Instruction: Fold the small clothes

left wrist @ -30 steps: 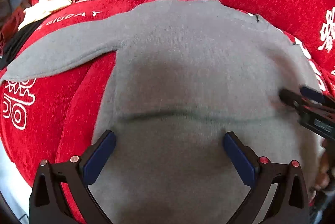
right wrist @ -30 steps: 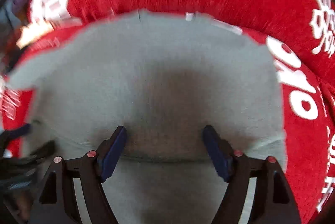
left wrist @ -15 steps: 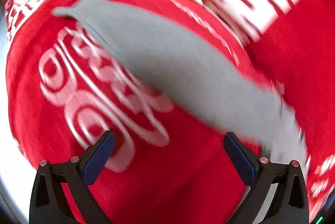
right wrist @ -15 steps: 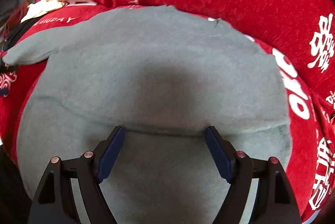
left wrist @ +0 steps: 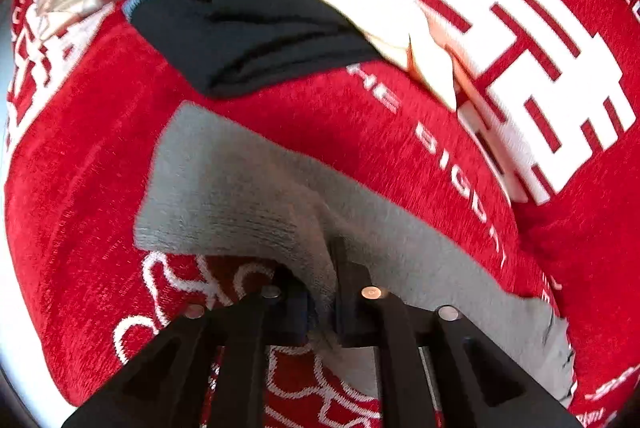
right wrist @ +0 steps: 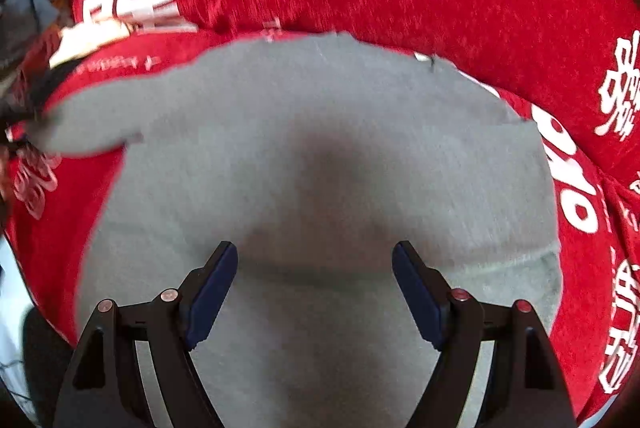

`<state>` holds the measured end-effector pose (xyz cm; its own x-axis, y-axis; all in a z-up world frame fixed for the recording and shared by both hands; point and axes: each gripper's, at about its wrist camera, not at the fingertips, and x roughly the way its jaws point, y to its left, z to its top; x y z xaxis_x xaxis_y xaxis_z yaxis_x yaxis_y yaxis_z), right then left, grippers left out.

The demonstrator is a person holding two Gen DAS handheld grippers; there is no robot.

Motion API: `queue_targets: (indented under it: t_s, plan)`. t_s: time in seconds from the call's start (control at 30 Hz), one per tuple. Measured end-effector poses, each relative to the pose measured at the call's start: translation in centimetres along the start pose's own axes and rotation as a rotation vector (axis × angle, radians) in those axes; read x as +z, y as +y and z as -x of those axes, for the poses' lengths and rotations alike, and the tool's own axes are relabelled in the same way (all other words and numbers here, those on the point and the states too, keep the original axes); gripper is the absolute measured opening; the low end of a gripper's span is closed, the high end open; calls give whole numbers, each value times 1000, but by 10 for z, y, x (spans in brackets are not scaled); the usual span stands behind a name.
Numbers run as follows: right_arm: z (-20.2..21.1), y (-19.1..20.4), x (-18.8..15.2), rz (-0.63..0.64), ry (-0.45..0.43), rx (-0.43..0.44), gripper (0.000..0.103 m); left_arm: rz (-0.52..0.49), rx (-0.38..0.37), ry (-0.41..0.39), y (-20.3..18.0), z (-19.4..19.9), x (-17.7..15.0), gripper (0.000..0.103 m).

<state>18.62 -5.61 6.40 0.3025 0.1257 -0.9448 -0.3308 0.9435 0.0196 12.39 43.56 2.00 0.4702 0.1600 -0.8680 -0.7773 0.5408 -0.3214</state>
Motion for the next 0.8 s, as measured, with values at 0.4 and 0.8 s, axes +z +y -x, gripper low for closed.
queue_targets:
  t_s: [0.4, 0.8]
  plan:
    - [-68, 38, 56, 1, 43, -173, 82, -109, -49, -147, -41, 65, 0, 10]
    - [-24, -42, 31, -128, -21, -110, 82, -529, -200, -158, -214, 125, -96, 10]
